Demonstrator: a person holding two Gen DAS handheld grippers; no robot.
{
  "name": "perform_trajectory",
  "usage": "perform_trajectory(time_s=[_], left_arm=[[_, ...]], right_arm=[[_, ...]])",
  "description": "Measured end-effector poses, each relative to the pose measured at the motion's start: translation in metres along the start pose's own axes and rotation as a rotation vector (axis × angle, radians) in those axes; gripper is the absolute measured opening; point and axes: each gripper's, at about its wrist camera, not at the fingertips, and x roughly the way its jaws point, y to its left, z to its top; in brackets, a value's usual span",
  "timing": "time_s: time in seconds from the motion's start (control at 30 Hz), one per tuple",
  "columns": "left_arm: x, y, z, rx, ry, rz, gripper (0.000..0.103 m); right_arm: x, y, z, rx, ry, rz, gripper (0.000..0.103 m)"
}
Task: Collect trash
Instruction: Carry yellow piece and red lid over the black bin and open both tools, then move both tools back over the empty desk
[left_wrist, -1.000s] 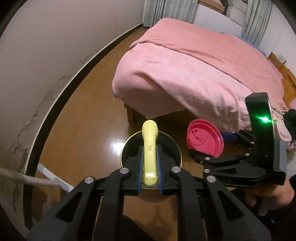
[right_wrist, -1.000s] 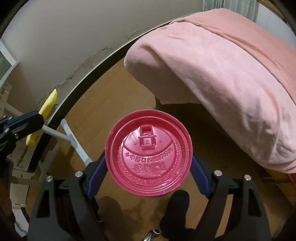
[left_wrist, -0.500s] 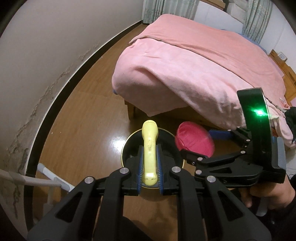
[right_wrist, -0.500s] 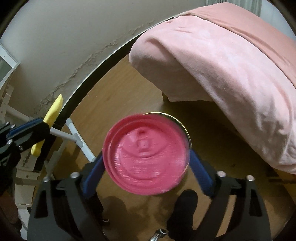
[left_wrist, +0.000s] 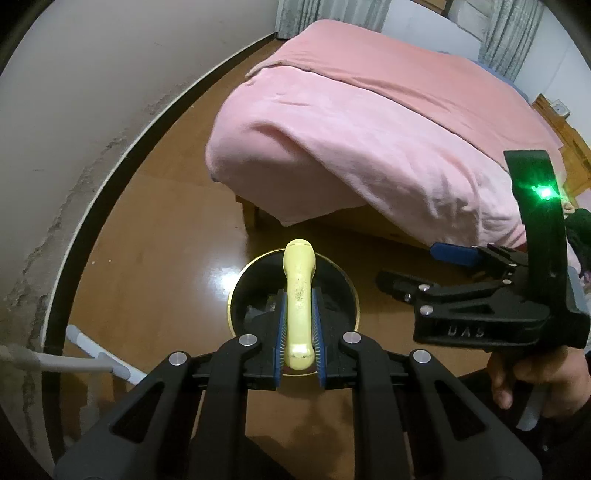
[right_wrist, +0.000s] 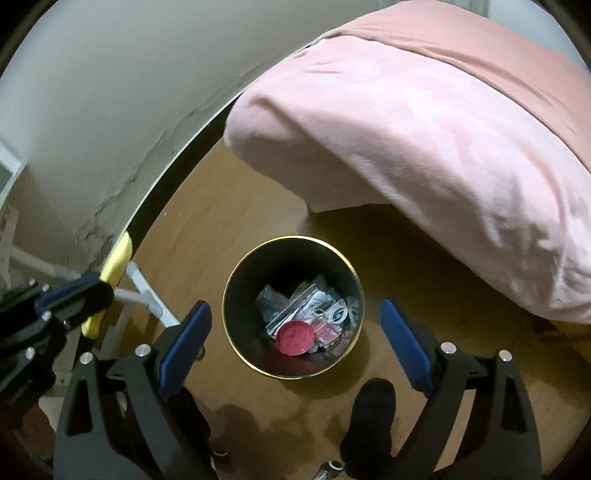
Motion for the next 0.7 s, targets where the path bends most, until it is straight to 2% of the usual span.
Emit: perform_trajectory(time_s=[0.1, 0.17, 0.2, 0.23, 0.3, 0.4, 0.47, 0.5, 0.6, 0.7], left_arm=[[0.003, -0.008, 0.005, 0.015, 0.002, -0.021, 0.012], [0.006, -0.014, 0.008, 0.026, 0.004, -0.023, 0.016], [0.007, -0.016, 0.009, 0.028, 0.003, -0.024, 0.028], [0.007, -0.017, 0.010, 0.028, 0.001, -0.024, 0.051], [0.005, -0.020, 0.011, 0.030, -0.020, -0.021, 0.071], [0.001, -0.024, 0.010, 0.045, -0.026, -0.010, 0.072], [-0.003, -0.024, 0.010, 0.040, -0.027, 0.006, 0.076], [-0.008, -0.023, 0.009, 0.037, -0.030, 0.016, 0.081], [-0.038, -0.020, 0.007, 0.032, -0.070, 0.054, 0.092], [-0.083, -0.010, 0.002, 0.022, -0.138, 0.103, 0.094]], right_arm=[[-0.007, -0.011, 0.001, 0.038, -0.019, -0.007, 0.089], [-0.010, -0.018, 0.002, 0.061, -0.028, -0.009, 0.089], [-0.012, -0.022, 0.003, 0.075, -0.033, -0.010, 0.089], [-0.014, -0.025, 0.002, 0.083, -0.037, -0.010, 0.089], [-0.017, -0.030, 0.003, 0.097, -0.043, -0.009, 0.089], [-0.020, -0.035, 0.003, 0.106, -0.045, -0.010, 0.089], [-0.021, -0.036, 0.003, 0.098, -0.038, -0.011, 0.089], [-0.023, -0.035, 0.003, 0.092, -0.036, -0.020, 0.089], [-0.033, -0.026, 0.003, 0.057, -0.049, -0.021, 0.091], [-0.050, -0.005, 0.009, -0.003, -0.077, -0.033, 0.091]])
